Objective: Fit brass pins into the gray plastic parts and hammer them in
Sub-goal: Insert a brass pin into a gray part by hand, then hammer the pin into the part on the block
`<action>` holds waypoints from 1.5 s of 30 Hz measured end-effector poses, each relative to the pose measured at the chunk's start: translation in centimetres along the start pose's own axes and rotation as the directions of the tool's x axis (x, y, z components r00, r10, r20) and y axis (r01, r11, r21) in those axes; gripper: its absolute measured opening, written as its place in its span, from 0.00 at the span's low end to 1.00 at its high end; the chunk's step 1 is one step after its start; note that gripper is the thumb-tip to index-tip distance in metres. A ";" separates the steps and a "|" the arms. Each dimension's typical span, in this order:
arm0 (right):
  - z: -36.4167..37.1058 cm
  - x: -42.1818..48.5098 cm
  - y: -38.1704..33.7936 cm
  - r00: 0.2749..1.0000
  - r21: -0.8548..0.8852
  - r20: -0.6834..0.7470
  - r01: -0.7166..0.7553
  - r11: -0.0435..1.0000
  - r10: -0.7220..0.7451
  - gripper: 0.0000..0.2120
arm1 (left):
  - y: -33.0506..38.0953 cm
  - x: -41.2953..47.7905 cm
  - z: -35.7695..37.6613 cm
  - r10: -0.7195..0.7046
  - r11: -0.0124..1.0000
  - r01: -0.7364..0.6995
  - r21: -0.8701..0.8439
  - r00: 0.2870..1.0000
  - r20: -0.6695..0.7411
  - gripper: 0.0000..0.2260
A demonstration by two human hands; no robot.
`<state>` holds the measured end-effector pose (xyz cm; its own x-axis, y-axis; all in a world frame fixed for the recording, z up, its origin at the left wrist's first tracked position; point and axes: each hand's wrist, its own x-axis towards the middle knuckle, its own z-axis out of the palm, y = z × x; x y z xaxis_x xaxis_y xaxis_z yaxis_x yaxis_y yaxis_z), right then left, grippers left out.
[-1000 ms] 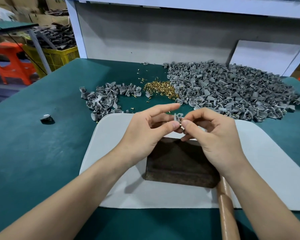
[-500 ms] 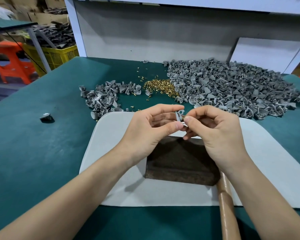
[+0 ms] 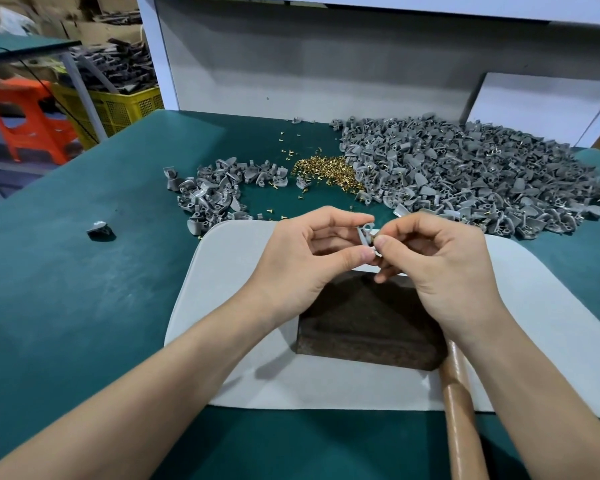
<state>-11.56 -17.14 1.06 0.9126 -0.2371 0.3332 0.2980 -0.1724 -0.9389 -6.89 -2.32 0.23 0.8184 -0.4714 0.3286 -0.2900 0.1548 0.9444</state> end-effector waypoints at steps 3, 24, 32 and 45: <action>0.0 0.1 0.1 1.000 -0.026 0.012 0.009 1.000 -0.009 0.11 | 0.0 0.0 0.0 -0.004 1.000 0.004 0.016 1.000 0.005 0.14; -0.1 -0.1 0.3 1.000 -0.017 0.020 0.025 1.000 -0.025 0.11 | 0.1 -0.2 0.2 0.037 0.999 -0.038 0.027 0.999 0.035 0.15; -0.2 0.1 0.6 0.999 0.077 0.045 0.011 0.997 -0.015 0.06 | -0.1 -0.2 0.5 0.037 0.999 -0.037 -0.009 0.999 -0.011 0.16; -0.3 0.4 0.7 0.991 0.303 0.093 -0.118 0.946 0.093 0.12 | 0.0 -0.2 0.4 -0.003 0.997 -0.002 -0.078 0.998 -0.062 0.15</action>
<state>-11.03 -17.67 0.57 0.9585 -0.1620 0.2344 0.2593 0.1549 -0.9533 -7.22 -2.57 0.13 0.8486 -0.4171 0.3255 -0.2517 0.2229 0.9418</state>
